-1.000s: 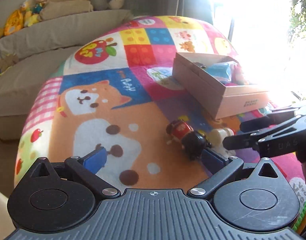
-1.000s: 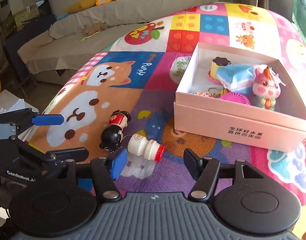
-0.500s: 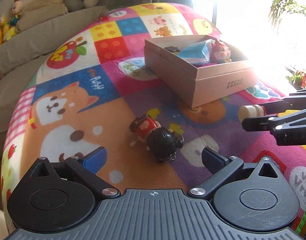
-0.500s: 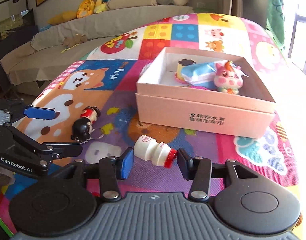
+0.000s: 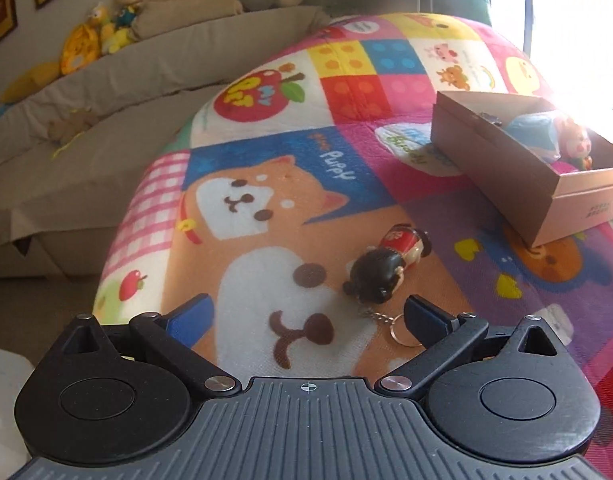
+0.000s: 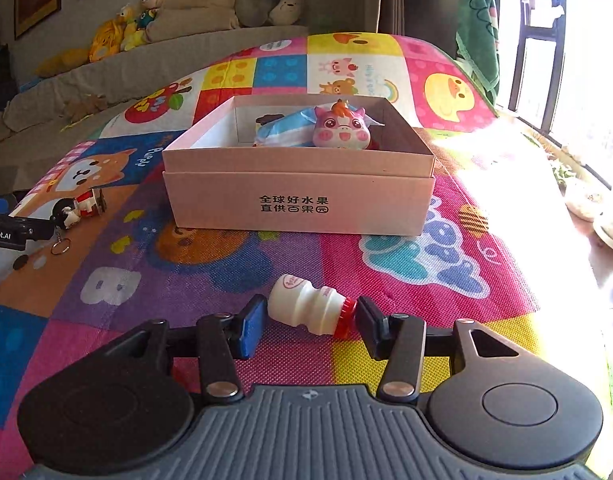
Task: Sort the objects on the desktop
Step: 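Grasp the white yogurt bottle with the right tool while the left tool grasps the keychain doll, then drop the doll into the box with the left tool while the right tool drops the yogurt bottle in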
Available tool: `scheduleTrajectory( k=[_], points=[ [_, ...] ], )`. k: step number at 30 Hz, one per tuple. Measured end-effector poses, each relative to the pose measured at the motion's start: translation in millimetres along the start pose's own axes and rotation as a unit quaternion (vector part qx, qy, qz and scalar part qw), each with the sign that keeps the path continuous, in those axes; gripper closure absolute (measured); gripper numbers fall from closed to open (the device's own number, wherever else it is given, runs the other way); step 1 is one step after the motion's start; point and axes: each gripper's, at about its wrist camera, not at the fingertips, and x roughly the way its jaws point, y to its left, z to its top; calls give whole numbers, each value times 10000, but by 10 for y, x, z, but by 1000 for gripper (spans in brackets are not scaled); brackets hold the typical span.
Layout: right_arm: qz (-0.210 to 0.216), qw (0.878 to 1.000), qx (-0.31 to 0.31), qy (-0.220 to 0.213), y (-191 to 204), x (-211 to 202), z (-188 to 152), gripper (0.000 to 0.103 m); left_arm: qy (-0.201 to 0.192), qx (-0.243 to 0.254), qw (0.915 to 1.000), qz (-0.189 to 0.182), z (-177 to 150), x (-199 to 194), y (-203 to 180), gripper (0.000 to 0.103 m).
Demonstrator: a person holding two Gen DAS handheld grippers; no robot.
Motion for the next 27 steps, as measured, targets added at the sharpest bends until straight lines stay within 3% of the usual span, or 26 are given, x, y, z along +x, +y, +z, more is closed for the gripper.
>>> scheduleTrajectory(
  k=[2,6,7,8,9,13,19,23,27],
  points=[
    [19,10000,22,-4,0,3,7,54,-114,-231,9991,-346,28,-21,-11,0],
    [32,10000,42,-15,2,-2,8,54,-328,24,9992,-237,107,120,-226,3],
    [33,10000,45,-17,1,-4,7,54,-281,66,9993,-233,128,178,-255,8],
    [31,10000,42,-15,2,-3,8,54,-225,96,9994,-261,144,227,-275,25],
    [29,10000,42,-16,2,-4,8,54,-149,130,9994,-295,158,289,-290,32],
    [14,10000,21,-10,7,0,6,54,-149,407,9986,-296,144,385,-387,35],
    [19,10000,-91,19,34,-1,19,56,-265,607,9972,-337,118,309,-475,70],
    [155,9998,-11,-79,-52,-118,189,56,-619,652,9937,-664,289,13,-532,71],
    [108,9965,-16,-827,-204,-507,675,56,-1397,825,9820,-967,714,-417,-685,71]
  ],
)
